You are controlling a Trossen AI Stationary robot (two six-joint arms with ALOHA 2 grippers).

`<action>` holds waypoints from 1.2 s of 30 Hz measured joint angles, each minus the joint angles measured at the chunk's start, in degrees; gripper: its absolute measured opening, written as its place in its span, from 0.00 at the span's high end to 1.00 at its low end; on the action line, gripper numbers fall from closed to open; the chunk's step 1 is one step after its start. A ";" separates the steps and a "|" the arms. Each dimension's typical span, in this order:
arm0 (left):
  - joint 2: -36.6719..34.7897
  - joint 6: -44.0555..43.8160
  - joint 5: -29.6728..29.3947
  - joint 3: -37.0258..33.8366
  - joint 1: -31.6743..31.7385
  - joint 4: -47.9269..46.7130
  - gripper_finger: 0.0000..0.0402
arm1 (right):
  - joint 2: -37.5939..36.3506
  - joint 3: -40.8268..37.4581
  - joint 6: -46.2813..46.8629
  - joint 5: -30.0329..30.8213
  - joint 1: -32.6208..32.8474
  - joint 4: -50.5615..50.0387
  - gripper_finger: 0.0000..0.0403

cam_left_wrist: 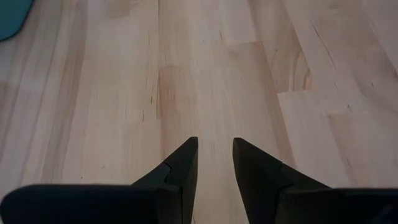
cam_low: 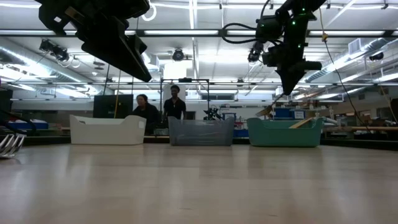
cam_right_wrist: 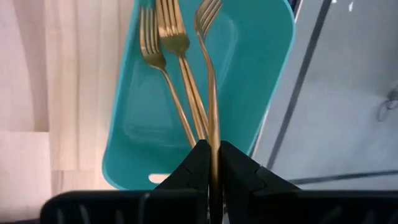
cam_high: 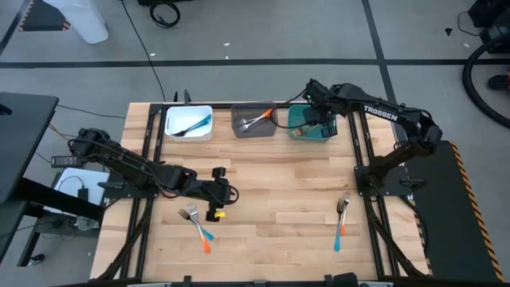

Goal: Sort silverware by color (type)
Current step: Put the gold fork into the green bin, then put the orange fork into the black bin

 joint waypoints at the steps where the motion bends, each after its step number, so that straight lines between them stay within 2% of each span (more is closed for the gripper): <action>1: 0.01 0.00 0.00 0.00 0.00 -0.07 0.73 | 0.00 -0.45 -0.02 -0.29 0.00 0.73 0.92; 10: 0.04 0.00 0.02 0.02 0.00 -0.61 0.73 | 0.02 -8.44 -6.21 -0.53 -0.71 7.64 0.92; 17: 0.04 0.02 0.02 0.02 0.00 -0.80 0.73 | 0.02 -11.84 -8.71 -4.47 -2.74 13.45 0.92; 21: 0.04 0.29 0.02 0.02 0.00 -0.78 0.73 | 0.02 -14.06 -9.05 -4.69 -3.28 16.40 0.91; 28: 0.04 0.54 0.00 0.02 0.07 -0.76 0.73 | 0.02 -18.50 -9.49 -3.18 -3.28 23.23 0.85; 36: 0.04 0.59 0.01 0.02 0.07 -0.73 0.73 | 0.02 -19.89 -9.05 -1.97 -2.95 24.48 0.74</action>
